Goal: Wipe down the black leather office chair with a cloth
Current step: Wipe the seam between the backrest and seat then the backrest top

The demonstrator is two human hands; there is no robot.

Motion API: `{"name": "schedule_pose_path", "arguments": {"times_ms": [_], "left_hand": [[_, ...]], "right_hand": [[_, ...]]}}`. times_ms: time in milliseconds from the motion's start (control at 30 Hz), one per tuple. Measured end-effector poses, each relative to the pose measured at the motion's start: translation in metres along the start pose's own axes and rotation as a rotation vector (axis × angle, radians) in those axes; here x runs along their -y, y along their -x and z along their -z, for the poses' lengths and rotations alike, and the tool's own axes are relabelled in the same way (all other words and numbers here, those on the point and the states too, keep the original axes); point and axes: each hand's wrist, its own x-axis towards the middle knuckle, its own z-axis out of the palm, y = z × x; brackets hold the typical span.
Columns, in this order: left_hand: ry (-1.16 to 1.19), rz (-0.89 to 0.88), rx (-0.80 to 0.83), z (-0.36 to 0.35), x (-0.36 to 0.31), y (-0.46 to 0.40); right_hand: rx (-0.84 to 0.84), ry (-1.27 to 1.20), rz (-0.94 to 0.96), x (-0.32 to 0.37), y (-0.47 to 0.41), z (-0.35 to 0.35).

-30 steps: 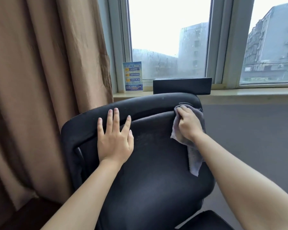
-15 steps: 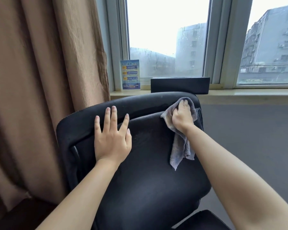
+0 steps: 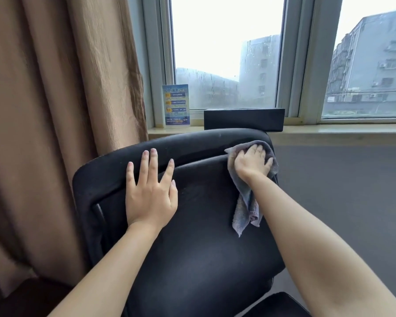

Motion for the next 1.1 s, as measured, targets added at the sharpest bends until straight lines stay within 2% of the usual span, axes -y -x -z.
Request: {"name": "schedule_pose_path", "arguments": {"times_ms": [100, 200, 267, 367, 467, 567, 967, 1033, 1100], "left_hand": [[0.002, -0.004, -0.007, -0.002, 0.001, 0.000], [0.008, 0.002, -0.004, -0.002, 0.001, 0.001], [0.013, 0.002, -0.002, -0.002, 0.000, 0.001], [0.021, 0.008, 0.007, 0.000, 0.000, 0.001], [0.017, 0.011, 0.016, 0.002, 0.000, 0.001], [0.018, 0.005, 0.016, 0.001, 0.000, 0.001], [0.018, 0.001, 0.029, 0.000, 0.002, 0.001], [0.021, -0.002, 0.033, -0.001, 0.001, 0.001], [0.031, 0.000, 0.042, -0.001, 0.002, 0.001]], "right_hand": [[-0.008, 0.017, -0.057, 0.001, -0.001, -0.001], [-0.134, 0.085, -0.007, 0.001, 0.008, -0.001], [-0.230, 0.130, 0.128, 0.006, 0.026, -0.003], [-0.279, 0.059, 0.419, 0.022, 0.056, -0.015], [-0.295, 0.001, 0.548, 0.019, 0.060, -0.017], [-0.269, -0.037, 0.562, 0.006, 0.040, -0.007], [-0.285, -0.150, 0.322, -0.029, 0.002, -0.005], [-0.290, -0.183, 0.379, -0.023, 0.014, -0.006], [-0.294, -0.233, 0.554, -0.002, 0.039, -0.012]]}}
